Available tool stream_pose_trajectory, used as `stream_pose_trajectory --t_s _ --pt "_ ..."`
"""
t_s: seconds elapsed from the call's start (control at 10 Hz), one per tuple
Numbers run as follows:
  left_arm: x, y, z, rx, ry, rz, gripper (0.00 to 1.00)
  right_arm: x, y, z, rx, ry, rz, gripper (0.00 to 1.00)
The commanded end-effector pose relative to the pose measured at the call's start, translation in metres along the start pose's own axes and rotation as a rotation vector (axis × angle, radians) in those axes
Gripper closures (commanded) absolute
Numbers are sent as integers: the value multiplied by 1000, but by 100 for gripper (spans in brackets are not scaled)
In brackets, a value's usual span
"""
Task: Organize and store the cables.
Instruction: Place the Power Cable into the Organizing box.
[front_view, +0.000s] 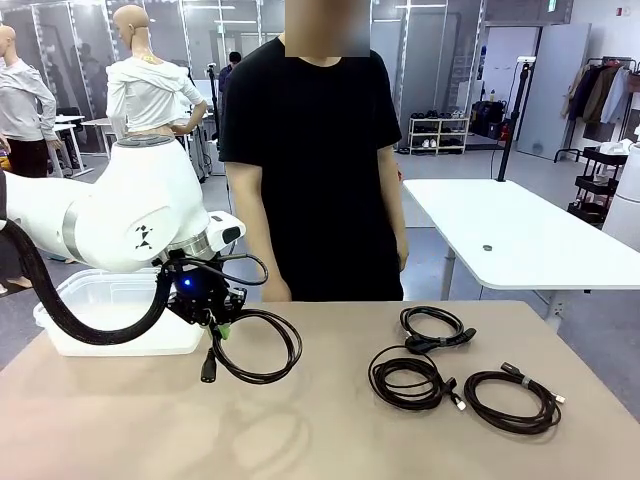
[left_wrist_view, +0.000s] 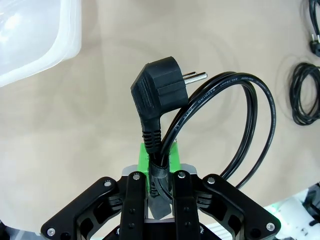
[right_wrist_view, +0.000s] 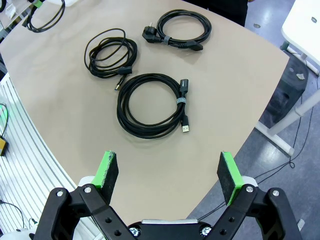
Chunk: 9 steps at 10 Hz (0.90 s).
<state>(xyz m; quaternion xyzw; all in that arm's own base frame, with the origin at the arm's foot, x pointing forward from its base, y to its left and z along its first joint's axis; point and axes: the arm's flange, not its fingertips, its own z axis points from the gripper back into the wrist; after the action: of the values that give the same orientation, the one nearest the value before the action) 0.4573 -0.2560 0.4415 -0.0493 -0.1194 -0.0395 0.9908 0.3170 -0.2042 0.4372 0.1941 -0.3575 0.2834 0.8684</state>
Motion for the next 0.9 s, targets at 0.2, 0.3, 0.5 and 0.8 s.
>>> stream_pose_trajectory --t_s 0.2,0.3,0.5,0.8 --pt "15 36 27 -1 -9 6 83 0 0 1 3 -4 6 0" --pt "22 60 37 -30 6 -12 83 0 0 1 3 -4 6 0" --pt "38 115 53 -47 -45 -32 83 0 0 1 3 -4 6 0" --pt "73 208 75 -123 -102 -30 83 0 0 1 3 -4 6 0"
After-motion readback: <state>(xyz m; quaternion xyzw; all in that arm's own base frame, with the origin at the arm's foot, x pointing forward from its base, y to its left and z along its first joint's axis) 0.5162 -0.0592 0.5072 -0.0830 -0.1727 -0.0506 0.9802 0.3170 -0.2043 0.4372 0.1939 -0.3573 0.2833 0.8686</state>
